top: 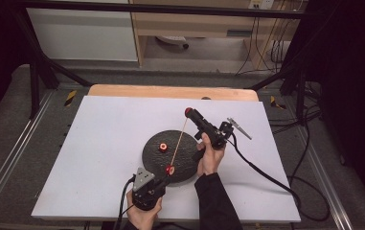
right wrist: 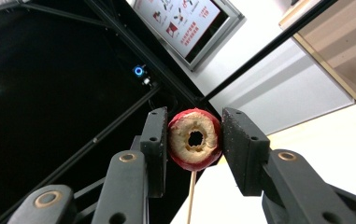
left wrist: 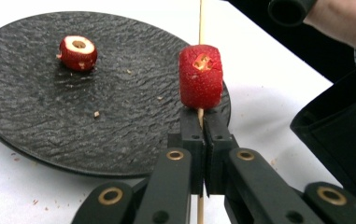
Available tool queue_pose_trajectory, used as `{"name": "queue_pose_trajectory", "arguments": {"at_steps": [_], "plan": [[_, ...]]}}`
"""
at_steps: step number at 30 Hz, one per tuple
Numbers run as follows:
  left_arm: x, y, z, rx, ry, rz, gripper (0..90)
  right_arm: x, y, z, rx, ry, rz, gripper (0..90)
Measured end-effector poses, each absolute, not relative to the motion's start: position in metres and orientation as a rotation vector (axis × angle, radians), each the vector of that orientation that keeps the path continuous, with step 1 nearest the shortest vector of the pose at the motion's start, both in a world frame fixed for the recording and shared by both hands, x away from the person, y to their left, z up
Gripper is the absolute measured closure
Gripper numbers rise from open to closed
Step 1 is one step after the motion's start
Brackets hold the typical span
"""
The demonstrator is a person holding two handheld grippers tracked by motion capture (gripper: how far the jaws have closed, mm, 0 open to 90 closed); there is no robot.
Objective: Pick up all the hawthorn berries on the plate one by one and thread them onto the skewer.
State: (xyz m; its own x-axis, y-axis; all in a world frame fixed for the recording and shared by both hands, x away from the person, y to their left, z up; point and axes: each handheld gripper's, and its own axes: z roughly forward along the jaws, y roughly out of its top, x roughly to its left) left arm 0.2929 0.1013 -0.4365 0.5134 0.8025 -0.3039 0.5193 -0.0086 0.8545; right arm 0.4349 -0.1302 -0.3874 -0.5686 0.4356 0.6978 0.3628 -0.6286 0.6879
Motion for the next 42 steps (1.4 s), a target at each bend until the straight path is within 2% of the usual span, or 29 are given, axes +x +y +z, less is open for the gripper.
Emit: {"name": "queue_pose_trajectory", "arguments": {"at_steps": [19, 29, 42], "plan": [[0.295, 0.090, -0.436, 1.616, 1.166, 0.304, 88.6, 0.426, -0.120, -0.398, 1.474, 1.316, 2.460, 62.8], [0.297, 0.095, -0.442, 1.641, 1.153, 0.310, 88.6, 0.417, -0.122, -0.394, 1.420, 1.445, 2.367, 62.9], [0.312, 0.100, -0.433, 1.678, 1.125, 0.343, 88.6, 0.406, -0.113, -0.412, 1.465, 1.600, 2.313, 62.9]]}}
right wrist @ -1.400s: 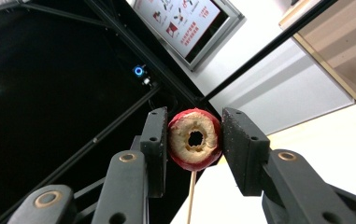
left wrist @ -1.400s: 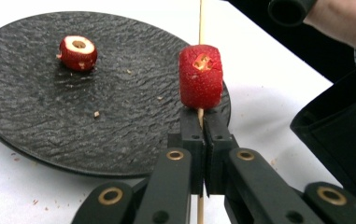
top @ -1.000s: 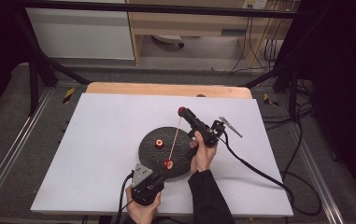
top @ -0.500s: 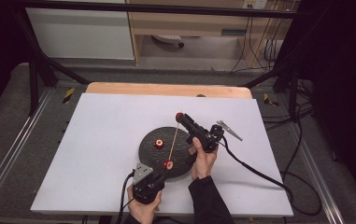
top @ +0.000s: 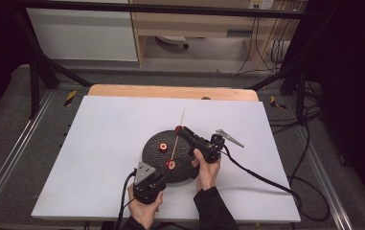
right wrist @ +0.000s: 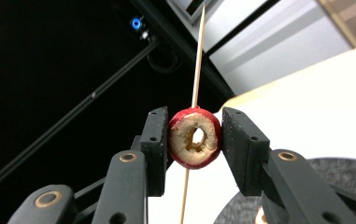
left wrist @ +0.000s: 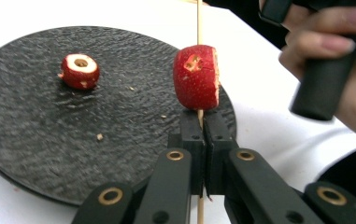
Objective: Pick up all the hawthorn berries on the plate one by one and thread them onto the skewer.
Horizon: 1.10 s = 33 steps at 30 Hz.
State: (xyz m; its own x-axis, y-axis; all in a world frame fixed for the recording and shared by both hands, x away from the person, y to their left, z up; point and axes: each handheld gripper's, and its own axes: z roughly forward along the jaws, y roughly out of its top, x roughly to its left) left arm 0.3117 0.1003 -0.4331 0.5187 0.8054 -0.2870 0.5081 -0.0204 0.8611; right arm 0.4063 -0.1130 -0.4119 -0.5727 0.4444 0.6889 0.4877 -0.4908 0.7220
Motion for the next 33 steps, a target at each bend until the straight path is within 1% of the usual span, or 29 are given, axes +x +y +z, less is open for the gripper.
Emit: {"name": "queue_pose_trajectory", "arguments": {"at_steps": [8, 10, 12, 16, 20, 26, 29, 32, 33], "plan": [[0.325, 0.103, -0.427, 1.698, 1.127, 0.320, 88.6, 0.397, -0.107, -0.421, -1.416, -1.649, -2.217, 62.6], [0.327, 0.103, -0.427, 1.705, 1.121, 0.330, 88.5, 0.395, -0.106, -0.423, -1.413, -1.661, -2.211, 62.6], [0.330, 0.104, -0.426, 1.701, 1.130, 0.306, 88.5, 0.393, -0.105, -0.425, -1.416, -1.677, -2.192, 62.5], [0.332, 0.104, -0.428, 1.725, 1.128, 0.306, 88.5, 0.391, -0.103, -0.429, -1.415, -1.705, -2.173, 62.4], [0.333, 0.109, -0.430, 1.737, 1.105, 0.280, 88.5, 0.391, -0.103, -0.428, -1.414, -1.749, -2.150, 61.3], [0.331, 0.126, -0.423, 1.806, 1.051, 0.306, 88.5, 0.390, -0.114, -0.414, -1.399, -1.885, -2.162, 41.5], [0.329, 0.138, -0.420, 1.853, 1.027, 0.310, 88.4, 0.392, -0.122, -0.407, -1.405, -2.004, -2.098, 31.5], [0.327, 0.154, -0.418, 1.914, 1.005, 0.344, 88.4, 0.396, -0.130, -0.402, -1.401, -2.145, -2.008, 21.6], [0.326, 0.159, -0.418, 1.924, 1.003, 0.337, 88.4, 0.396, -0.131, -0.401, -1.402, -2.174, -1.983, 20.3]]}}
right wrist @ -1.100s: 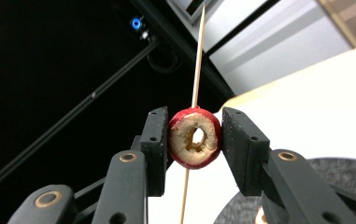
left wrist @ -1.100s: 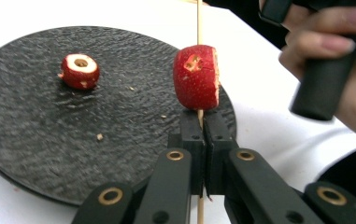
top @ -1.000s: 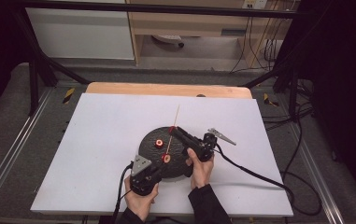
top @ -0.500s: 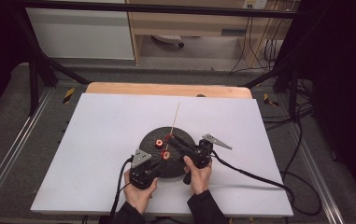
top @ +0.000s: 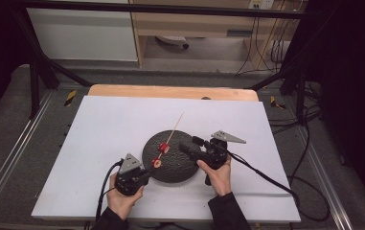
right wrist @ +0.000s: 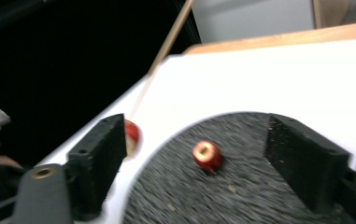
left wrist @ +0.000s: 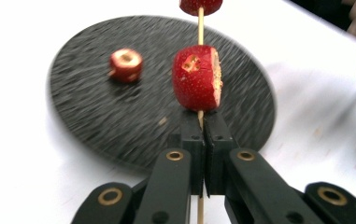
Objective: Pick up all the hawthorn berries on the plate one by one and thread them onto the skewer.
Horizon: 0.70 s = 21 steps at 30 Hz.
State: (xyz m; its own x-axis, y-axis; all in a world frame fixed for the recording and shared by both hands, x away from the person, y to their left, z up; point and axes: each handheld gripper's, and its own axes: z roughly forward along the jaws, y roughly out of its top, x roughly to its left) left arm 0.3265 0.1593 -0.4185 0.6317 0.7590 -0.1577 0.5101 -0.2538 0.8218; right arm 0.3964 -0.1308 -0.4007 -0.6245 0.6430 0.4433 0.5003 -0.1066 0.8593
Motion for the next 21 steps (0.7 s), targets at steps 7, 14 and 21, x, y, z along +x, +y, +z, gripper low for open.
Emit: {"name": "queue_pose_trajectory", "arguments": {"at_steps": [7, 14, 21], "plan": [[0.326, 0.204, -0.419, 1.992, 1.037, 0.353, 88.4, 0.409, -0.123, -0.389, 1.181, 2.278, 1.517, 13.5], [0.331, 0.230, -0.423, 2.058, 1.071, 0.337, 88.3, 0.431, -0.086, -0.388, 1.067, 2.541, 1.198, 16.2], [0.332, 0.235, -0.425, 2.089, 1.100, 0.362, 88.3, 0.455, -0.055, -0.395, 1.000, 2.656, 0.984, 25.9]]}}
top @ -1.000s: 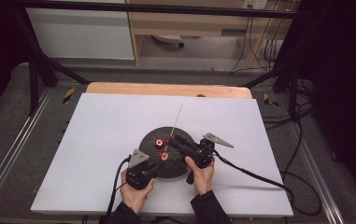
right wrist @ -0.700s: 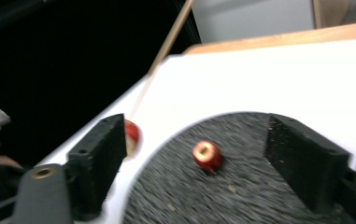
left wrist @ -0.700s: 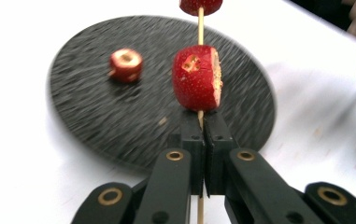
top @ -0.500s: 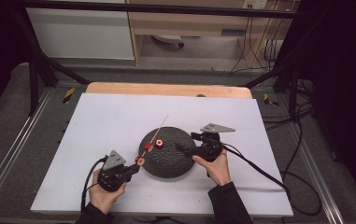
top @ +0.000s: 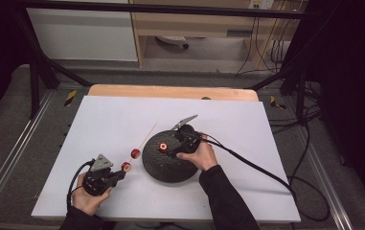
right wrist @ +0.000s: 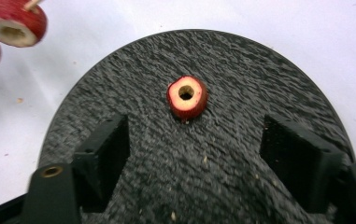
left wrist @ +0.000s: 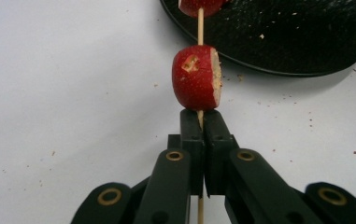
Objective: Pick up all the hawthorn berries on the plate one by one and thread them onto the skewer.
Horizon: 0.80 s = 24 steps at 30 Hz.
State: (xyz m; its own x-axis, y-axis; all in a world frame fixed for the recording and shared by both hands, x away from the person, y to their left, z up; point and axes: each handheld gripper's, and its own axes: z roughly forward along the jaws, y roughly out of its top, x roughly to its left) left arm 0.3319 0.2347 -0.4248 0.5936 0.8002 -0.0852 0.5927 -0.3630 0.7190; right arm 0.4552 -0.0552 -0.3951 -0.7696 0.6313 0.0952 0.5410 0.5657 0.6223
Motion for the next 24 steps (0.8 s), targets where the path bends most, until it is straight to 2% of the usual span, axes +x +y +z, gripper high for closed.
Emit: {"name": "queue_pose_trajectory", "arguments": {"at_steps": [7, 24], "plan": [[0.333, 0.236, -0.426, 2.090, 1.108, 0.361, 88.3, 0.471, -0.039, -0.401, 1.006, 2.703, 0.903, 36.4], [0.334, 0.236, -0.427, 2.092, 1.122, 0.361, 88.3, 0.492, -0.011, -0.411, 0.950, 2.817, 0.791, 52.3]]}}
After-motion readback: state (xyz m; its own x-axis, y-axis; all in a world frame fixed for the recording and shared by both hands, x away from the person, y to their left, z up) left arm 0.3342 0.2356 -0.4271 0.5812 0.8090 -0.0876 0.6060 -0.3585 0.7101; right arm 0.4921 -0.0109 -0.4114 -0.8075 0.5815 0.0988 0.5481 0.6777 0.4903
